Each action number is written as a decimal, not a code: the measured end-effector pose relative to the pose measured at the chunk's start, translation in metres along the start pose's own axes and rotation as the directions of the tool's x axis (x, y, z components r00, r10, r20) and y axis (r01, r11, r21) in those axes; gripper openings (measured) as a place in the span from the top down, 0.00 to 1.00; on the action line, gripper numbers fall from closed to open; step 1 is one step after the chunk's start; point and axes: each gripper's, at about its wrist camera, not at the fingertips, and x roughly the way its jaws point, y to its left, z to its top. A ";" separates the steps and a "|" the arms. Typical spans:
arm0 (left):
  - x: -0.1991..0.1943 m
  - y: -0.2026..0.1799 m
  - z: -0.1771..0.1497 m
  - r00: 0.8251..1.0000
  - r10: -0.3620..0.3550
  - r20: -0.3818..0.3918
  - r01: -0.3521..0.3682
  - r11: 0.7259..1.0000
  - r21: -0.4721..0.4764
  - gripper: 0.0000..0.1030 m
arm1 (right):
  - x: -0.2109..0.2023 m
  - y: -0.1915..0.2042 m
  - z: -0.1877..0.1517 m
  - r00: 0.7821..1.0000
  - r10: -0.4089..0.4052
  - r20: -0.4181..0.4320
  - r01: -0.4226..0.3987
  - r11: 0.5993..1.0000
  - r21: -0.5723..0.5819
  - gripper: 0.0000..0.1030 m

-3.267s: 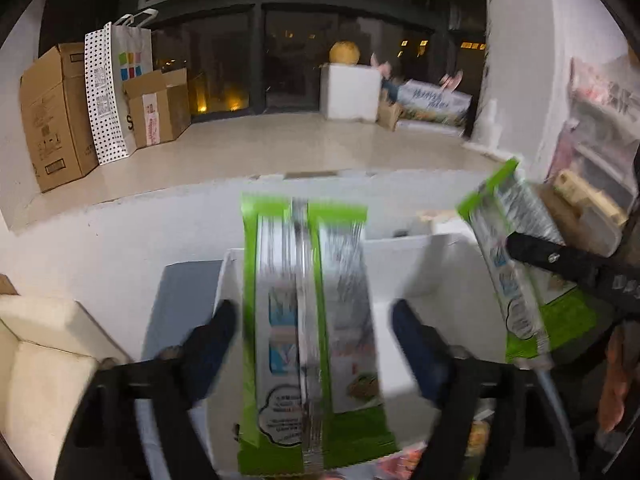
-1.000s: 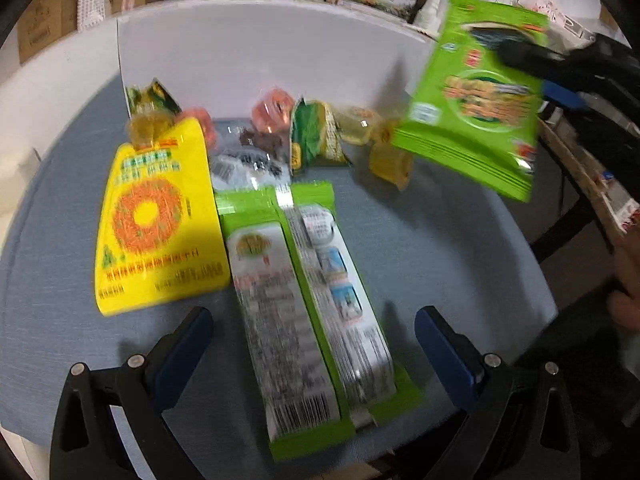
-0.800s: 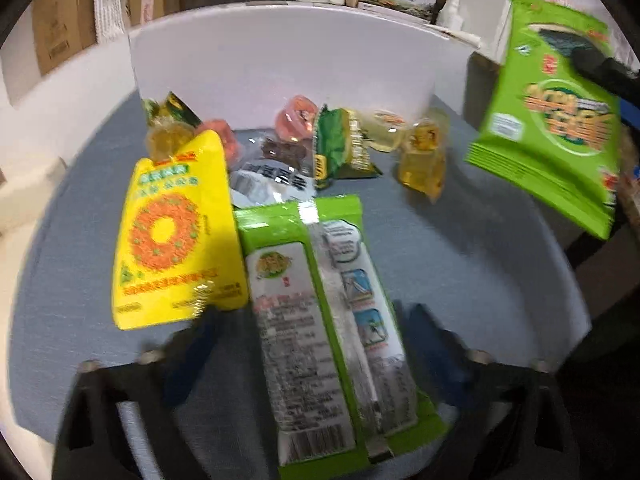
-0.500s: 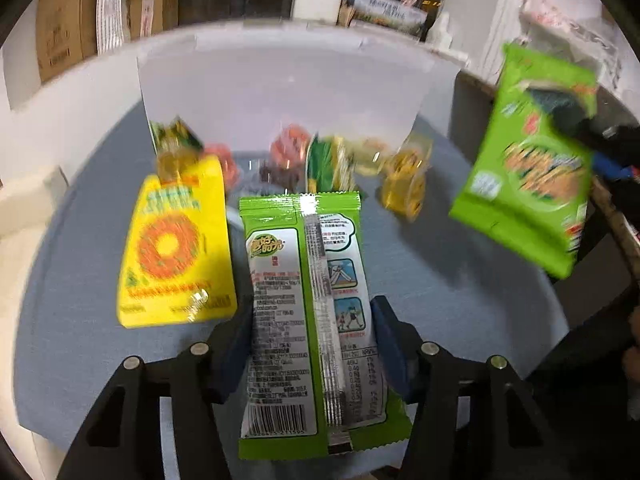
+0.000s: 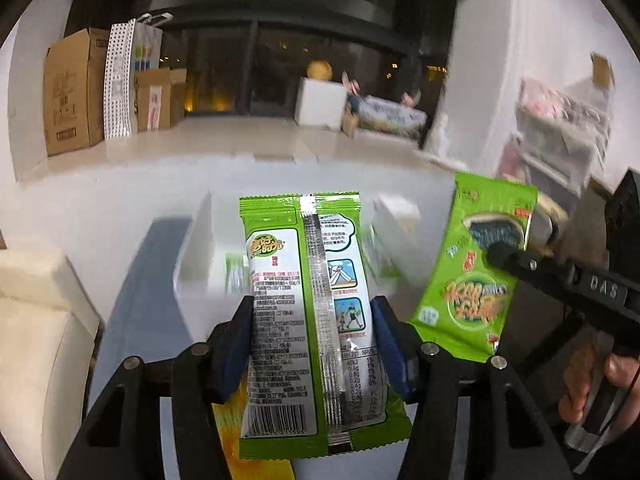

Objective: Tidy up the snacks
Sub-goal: 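Lower the left tool's packet into the white box while the right tool drops the seaweed bag, then grasp the yellow spicy-strip snack bag with the left tool, then grasp the green-and-yellow spicy snack packet with the right tool, then drop the yellow bag into the white box while the right tool drops its packet, then grasp the large round clear jelly cup with the right tool, then grasp the small orange jelly cup with the left tool, then lower the orange jelly cup into the box while the right tool lowers its cup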

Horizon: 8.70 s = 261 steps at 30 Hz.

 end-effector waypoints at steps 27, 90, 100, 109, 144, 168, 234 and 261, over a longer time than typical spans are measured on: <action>0.077 0.041 0.022 0.983 0.159 -0.093 -0.150 0.984 0.096 0.00 | 0.073 0.008 0.043 0.985 -0.141 -0.099 0.133 0.988 -0.082 0.00; -0.056 0.044 -0.139 0.989 0.099 -0.114 -0.097 0.995 0.023 0.56 | 0.094 0.030 -0.125 0.956 -0.135 -0.260 0.107 0.987 -0.118 0.00; -0.048 0.051 -0.144 0.987 0.095 -0.127 -0.096 0.995 -0.001 0.56 | 0.145 0.030 -0.132 0.914 -0.256 -0.314 0.194 0.957 -0.215 0.18; -0.040 0.043 -0.142 0.989 0.078 -0.129 -0.078 0.997 0.006 0.56 | 0.112 0.027 -0.135 0.941 -0.145 -0.306 0.102 0.983 -0.153 0.49; 0.139 0.030 0.040 0.979 0.110 -0.174 -0.096 0.991 0.088 0.00 | 0.118 -0.009 0.034 0.977 -0.189 -0.097 0.173 0.973 -0.155 0.00; -0.023 0.014 -0.120 0.988 0.055 -0.145 -0.051 0.998 0.030 0.00 | 0.012 -0.010 -0.129 0.974 -0.201 -0.104 0.192 0.977 -0.092 0.00; 0.094 0.083 -0.117 0.960 0.085 -0.268 -0.091 0.996 -0.008 0.61 | 0.020 0.018 -0.163 0.979 -0.137 -0.153 0.104 0.973 -0.208 0.52; -0.003 0.003 -0.007 0.998 -0.038 0.040 0.033 0.991 0.128 0.64 | 0.027 0.049 -0.050 0.998 -0.068 0.008 0.067 0.963 -0.262 0.51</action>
